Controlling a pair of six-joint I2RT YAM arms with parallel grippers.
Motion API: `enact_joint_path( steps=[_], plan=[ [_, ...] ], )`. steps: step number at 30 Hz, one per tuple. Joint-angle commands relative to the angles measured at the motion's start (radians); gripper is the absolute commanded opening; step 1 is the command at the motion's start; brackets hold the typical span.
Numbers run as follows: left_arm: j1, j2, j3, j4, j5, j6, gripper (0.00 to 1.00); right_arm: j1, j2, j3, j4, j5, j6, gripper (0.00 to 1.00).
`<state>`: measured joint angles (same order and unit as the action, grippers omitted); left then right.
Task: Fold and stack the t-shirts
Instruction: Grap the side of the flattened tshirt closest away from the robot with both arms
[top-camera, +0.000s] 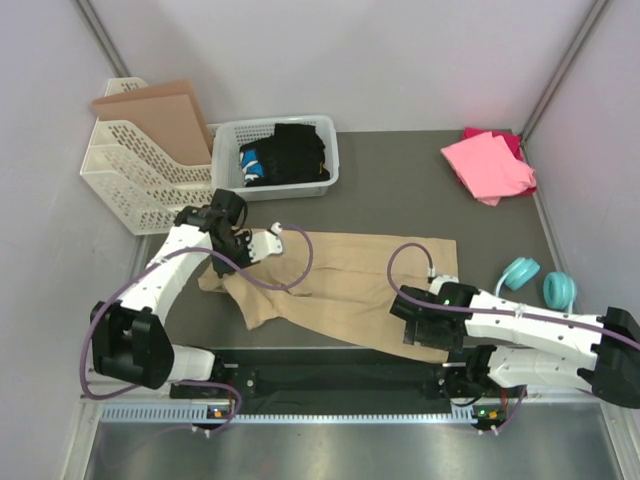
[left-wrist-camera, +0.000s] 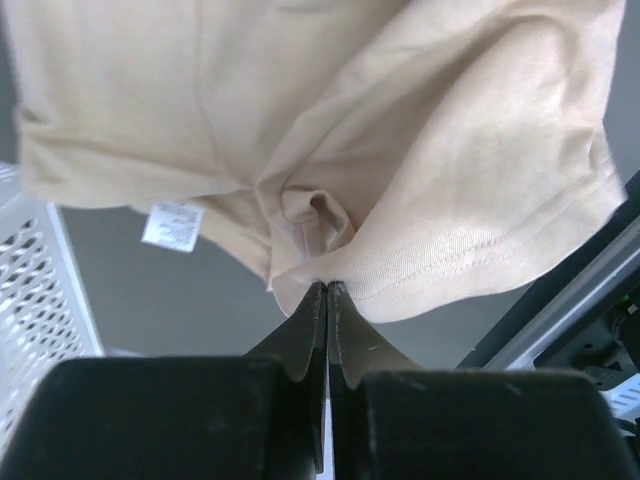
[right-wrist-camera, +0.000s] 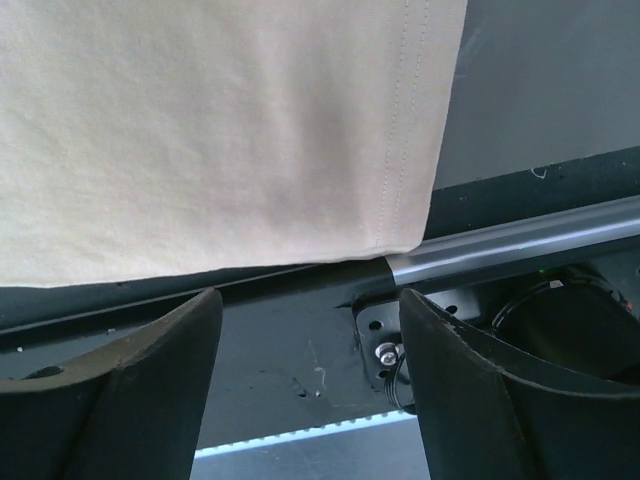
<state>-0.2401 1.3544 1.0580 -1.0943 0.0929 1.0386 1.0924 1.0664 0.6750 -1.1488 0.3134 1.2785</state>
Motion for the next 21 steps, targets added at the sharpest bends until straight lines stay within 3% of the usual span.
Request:
enact_joint_path(
  steps=[1,9,21],
  plan=[
    [0.009,-0.017,0.06,-0.11,0.021,0.015,0.0,0.02,0.021,0.023,0.0,0.012,0.025,0.72],
    [0.039,-0.037,0.019,-0.078,-0.021,0.032,0.0,0.044,0.154,0.04,0.073,0.006,-0.03,0.68],
    [0.084,0.0,0.093,-0.085,-0.009,0.06,0.0,0.072,0.294,0.025,0.195,-0.013,-0.03,0.66]
  ],
)
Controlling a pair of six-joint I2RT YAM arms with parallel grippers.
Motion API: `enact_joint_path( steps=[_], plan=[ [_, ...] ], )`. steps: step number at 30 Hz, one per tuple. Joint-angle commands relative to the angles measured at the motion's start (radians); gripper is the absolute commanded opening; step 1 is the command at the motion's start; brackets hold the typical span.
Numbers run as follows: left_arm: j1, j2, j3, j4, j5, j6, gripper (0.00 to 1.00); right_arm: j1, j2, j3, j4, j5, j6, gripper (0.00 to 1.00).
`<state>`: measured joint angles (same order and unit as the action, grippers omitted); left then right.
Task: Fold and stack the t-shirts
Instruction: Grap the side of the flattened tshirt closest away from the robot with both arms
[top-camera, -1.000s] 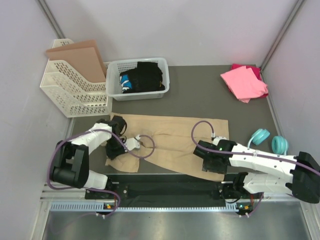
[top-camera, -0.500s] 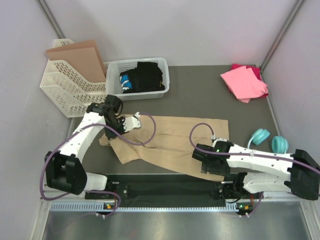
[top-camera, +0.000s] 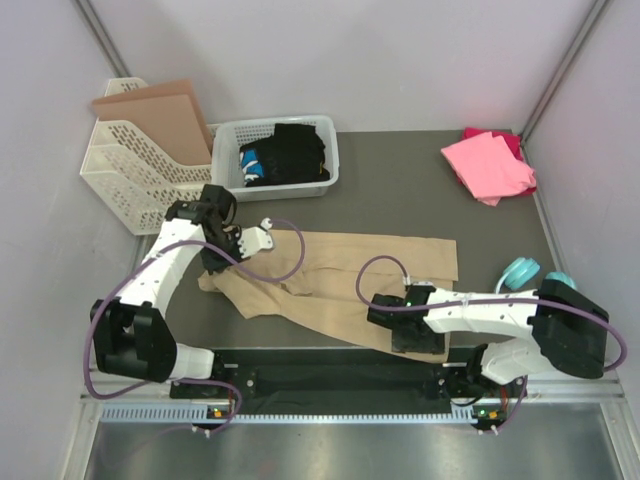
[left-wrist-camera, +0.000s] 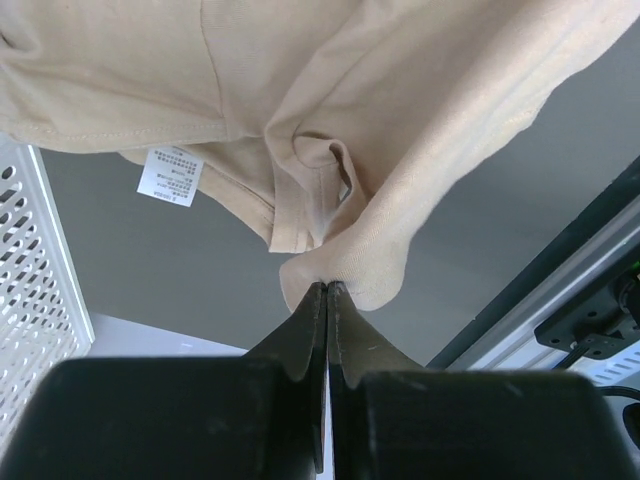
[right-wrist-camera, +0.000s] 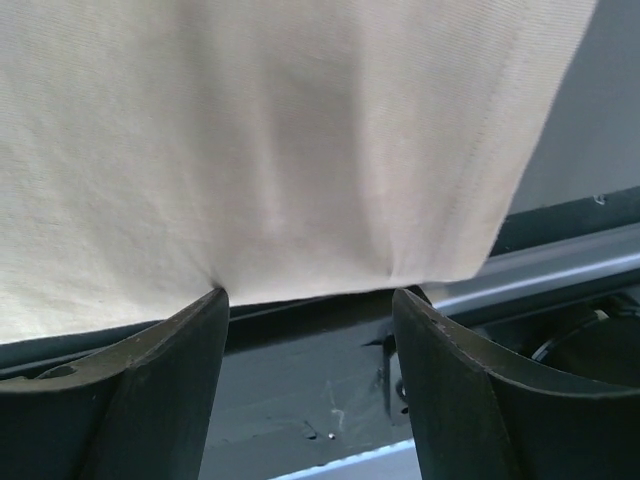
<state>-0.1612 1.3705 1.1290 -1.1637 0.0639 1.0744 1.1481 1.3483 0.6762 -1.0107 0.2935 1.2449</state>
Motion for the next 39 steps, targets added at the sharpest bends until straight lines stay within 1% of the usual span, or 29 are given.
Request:
enact_joint_path(
  steps=[1,5,8,11,12,14,15,17,18,20,21,22,26,31,32,35,37,38,39],
  plan=[
    [0.006,-0.021,0.017,-0.014,0.022,0.024,0.0,0.015,0.015,0.019,0.064,0.007,0.008,0.66],
    [0.018,-0.044,-0.015,-0.014,0.02,0.025,0.0,-0.001,0.028,-0.001,0.118,0.019,0.008,0.63],
    [0.026,-0.057,-0.024,-0.016,0.02,0.027,0.0,-0.017,0.046,-0.004,0.144,0.033,-0.004,0.58],
    [0.028,-0.063,-0.017,-0.022,0.022,0.027,0.0,-0.033,0.061,-0.009,0.165,0.044,-0.019,0.5],
    [0.028,-0.063,-0.015,-0.024,0.022,0.025,0.0,-0.037,0.06,-0.01,0.172,0.045,-0.019,0.45],
    [0.028,-0.068,-0.012,-0.027,0.019,0.024,0.0,-0.044,0.054,-0.024,0.188,0.055,-0.019,0.4],
    [0.029,-0.068,-0.011,-0.028,0.017,0.024,0.0,-0.05,0.049,-0.03,0.195,0.056,-0.018,0.35],
    [0.031,-0.08,-0.017,-0.027,0.017,0.024,0.0,-0.051,0.035,-0.044,0.21,0.065,-0.012,0.31],
    [0.032,-0.082,-0.018,-0.025,0.017,0.022,0.0,-0.053,0.028,-0.046,0.208,0.071,-0.009,0.25],
    [0.034,-0.088,-0.023,-0.027,0.017,0.018,0.0,-0.057,0.008,-0.044,0.207,0.088,-0.006,0.15],
    [0.034,-0.088,-0.023,-0.03,0.019,0.016,0.0,-0.06,-0.001,-0.038,0.19,0.093,-0.005,0.04],
    [0.035,-0.088,-0.021,-0.03,0.019,0.015,0.0,-0.062,-0.011,-0.021,0.178,0.108,-0.009,0.0],
    [0.035,-0.1,-0.015,-0.024,0.019,0.009,0.0,-0.073,-0.069,0.052,0.104,0.159,-0.041,0.0],
    [0.035,-0.094,0.009,-0.022,0.022,0.002,0.0,-0.111,-0.095,0.167,0.006,0.229,-0.114,0.0],
    [0.035,-0.093,0.014,-0.024,0.027,0.002,0.0,-0.114,-0.092,0.174,0.001,0.225,-0.145,0.0],
    [0.035,-0.088,0.025,-0.019,0.027,0.002,0.0,-0.113,-0.068,0.178,-0.02,0.213,-0.16,0.0],
    [0.035,-0.087,0.028,-0.013,0.028,0.005,0.0,-0.103,-0.066,0.152,0.017,0.156,-0.183,0.01],
    [0.035,-0.083,0.029,-0.01,0.027,0.013,0.0,-0.099,-0.06,0.148,0.032,0.13,-0.22,0.05],
    [0.035,-0.08,0.032,0.004,0.022,0.016,0.0,-0.081,-0.054,0.146,0.041,0.115,-0.229,0.17]
  ],
)
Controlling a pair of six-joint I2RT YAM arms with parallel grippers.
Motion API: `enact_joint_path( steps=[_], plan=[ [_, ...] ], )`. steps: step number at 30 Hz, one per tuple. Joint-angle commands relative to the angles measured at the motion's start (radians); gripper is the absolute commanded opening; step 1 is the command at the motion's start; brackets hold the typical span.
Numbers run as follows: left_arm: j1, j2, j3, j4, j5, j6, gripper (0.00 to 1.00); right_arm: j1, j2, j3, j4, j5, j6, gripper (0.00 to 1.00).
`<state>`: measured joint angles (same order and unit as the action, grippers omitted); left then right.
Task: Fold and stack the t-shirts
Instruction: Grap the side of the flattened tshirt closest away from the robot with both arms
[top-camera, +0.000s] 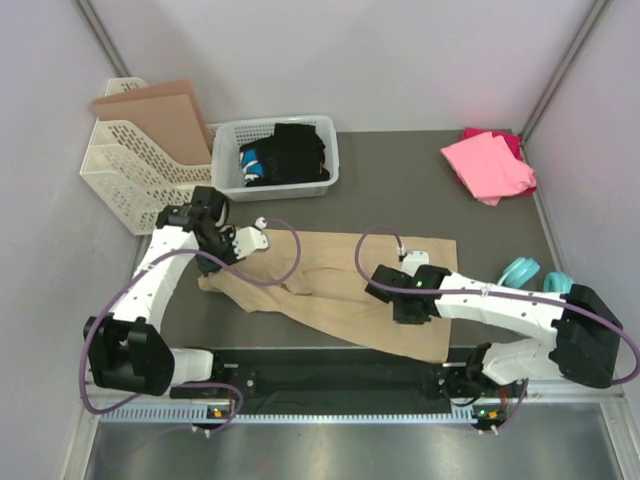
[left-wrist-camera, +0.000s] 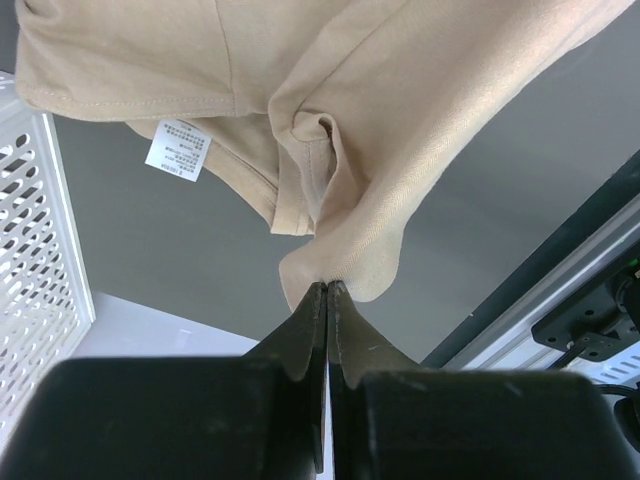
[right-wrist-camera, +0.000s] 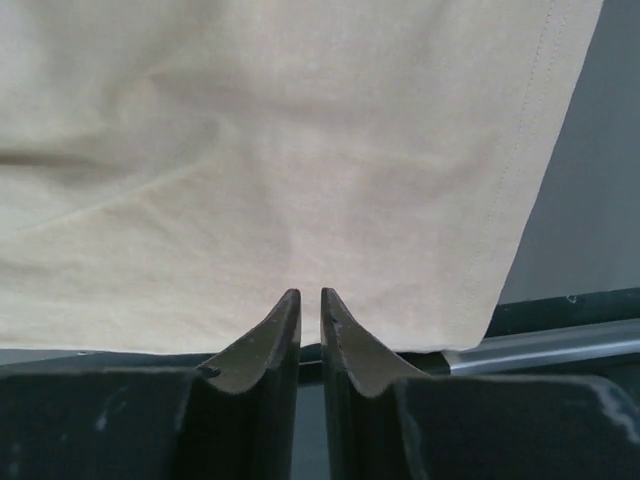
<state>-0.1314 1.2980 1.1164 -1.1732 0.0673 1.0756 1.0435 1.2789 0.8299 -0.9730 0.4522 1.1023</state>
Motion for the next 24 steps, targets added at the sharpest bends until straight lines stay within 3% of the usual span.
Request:
enact_joint_path(
  steps=[1,3,5,13,19,24],
  plan=[
    [0.006,0.007,0.059,0.018,0.016,0.017,0.0,0.041,0.022,-0.003,0.007,-0.058,-0.097,0.27],
    [0.006,0.03,0.086,0.017,0.012,0.018,0.0,0.082,0.048,0.012,-0.022,-0.06,-0.116,0.47],
    [0.006,0.078,0.14,0.014,0.017,0.006,0.0,0.107,0.08,0.038,-0.042,-0.052,-0.134,0.5],
    [0.006,0.21,0.29,-0.003,0.058,-0.025,0.0,0.246,0.171,0.084,-0.055,-0.053,-0.148,0.5],
    [0.004,0.23,0.301,0.001,0.055,-0.029,0.0,0.322,0.247,0.078,-0.024,-0.063,-0.131,0.49],
    [0.004,0.227,0.303,-0.003,0.052,-0.029,0.0,0.325,0.266,0.049,0.019,-0.064,-0.113,0.41]
  ],
)
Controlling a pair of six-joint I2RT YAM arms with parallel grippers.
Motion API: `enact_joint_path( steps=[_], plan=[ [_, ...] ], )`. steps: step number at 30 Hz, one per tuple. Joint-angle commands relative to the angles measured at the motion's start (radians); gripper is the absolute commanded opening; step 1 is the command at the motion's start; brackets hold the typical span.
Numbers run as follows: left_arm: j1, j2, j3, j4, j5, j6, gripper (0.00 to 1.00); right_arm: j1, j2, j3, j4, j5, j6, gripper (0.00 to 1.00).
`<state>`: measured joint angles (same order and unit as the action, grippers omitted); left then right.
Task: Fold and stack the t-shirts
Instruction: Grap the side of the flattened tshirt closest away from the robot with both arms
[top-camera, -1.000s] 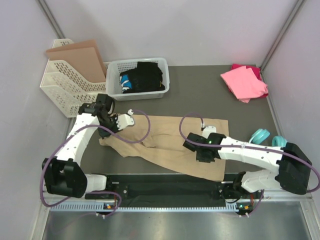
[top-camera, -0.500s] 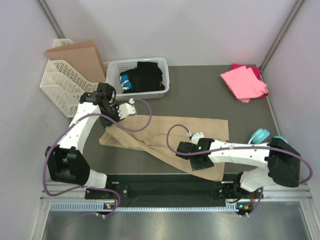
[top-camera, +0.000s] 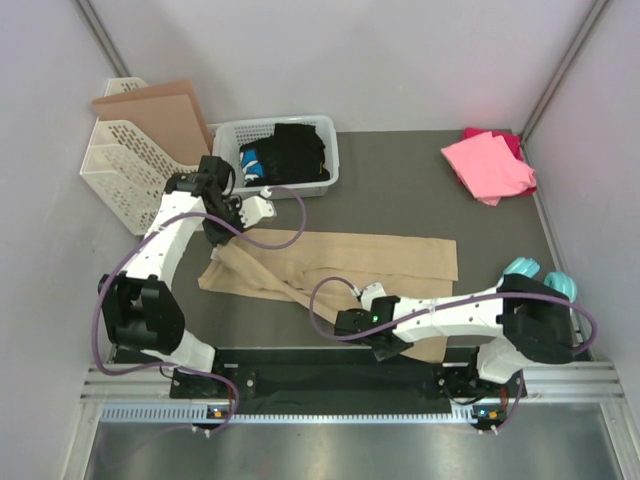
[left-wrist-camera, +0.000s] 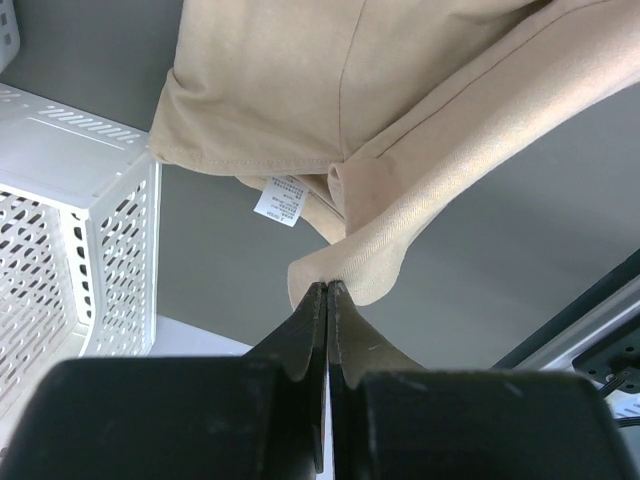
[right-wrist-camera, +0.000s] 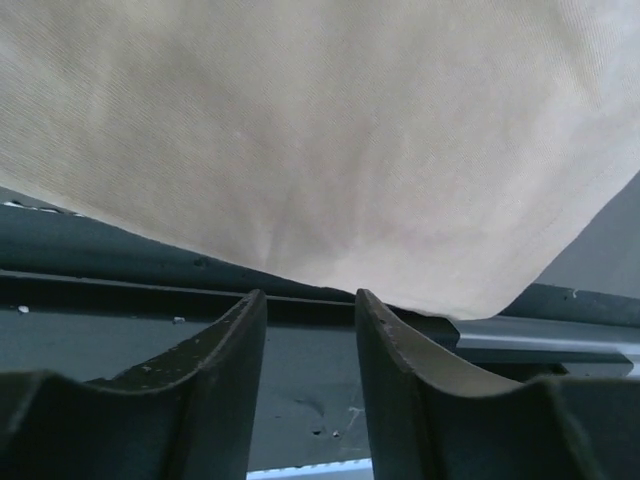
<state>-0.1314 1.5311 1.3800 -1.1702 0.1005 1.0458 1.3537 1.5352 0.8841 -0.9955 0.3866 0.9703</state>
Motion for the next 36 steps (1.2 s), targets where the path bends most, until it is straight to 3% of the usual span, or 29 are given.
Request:
enact_joint_path(
  steps=[1,13,22,36],
  plan=[
    [0.004,-0.009,0.036,-0.005,0.013,0.002,0.0,0.016,0.019,-0.007,0.049,0.0,0.021,0.39],
    [0.004,-0.022,0.034,-0.013,0.008,0.003,0.0,0.012,0.069,-0.083,0.136,-0.017,0.051,0.29],
    [0.004,-0.054,0.022,-0.025,-0.004,0.003,0.0,-0.027,0.003,-0.053,0.063,0.069,0.044,0.01],
    [0.004,-0.094,0.01,-0.039,-0.012,0.003,0.0,-0.054,-0.101,-0.022,-0.032,0.126,0.03,0.0]
  ],
)
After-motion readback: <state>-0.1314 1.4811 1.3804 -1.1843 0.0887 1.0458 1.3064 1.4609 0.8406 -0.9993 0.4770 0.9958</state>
